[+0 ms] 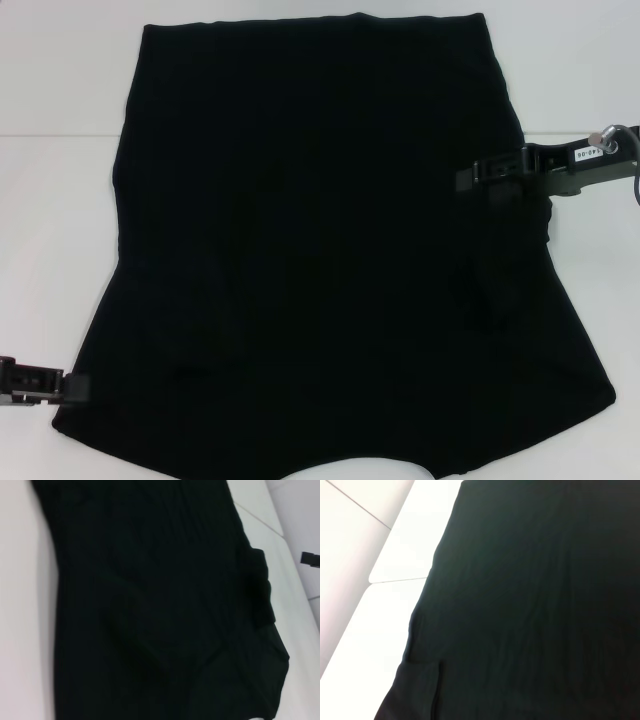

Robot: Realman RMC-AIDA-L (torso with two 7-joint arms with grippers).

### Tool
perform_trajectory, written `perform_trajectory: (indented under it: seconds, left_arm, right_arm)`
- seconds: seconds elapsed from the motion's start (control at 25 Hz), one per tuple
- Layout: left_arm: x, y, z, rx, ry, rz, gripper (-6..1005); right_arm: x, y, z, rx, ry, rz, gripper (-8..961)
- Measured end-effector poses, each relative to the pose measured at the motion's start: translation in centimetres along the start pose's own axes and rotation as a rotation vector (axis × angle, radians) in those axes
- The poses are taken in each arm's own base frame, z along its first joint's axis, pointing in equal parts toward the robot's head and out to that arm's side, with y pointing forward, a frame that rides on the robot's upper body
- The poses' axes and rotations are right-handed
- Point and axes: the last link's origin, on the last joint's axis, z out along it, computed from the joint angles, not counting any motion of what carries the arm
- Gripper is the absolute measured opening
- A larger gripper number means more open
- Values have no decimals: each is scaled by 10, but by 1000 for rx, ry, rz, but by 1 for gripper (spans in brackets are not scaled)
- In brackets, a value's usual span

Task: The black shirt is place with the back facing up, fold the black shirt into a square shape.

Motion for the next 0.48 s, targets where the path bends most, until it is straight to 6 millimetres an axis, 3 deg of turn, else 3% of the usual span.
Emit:
perform_trajectory:
  seconds: [0.48]
  left_arm:
    - [0,-19,3,111,36,-98,346]
  right_arm:
    - [-1,0,-1,2,-4,-10,714]
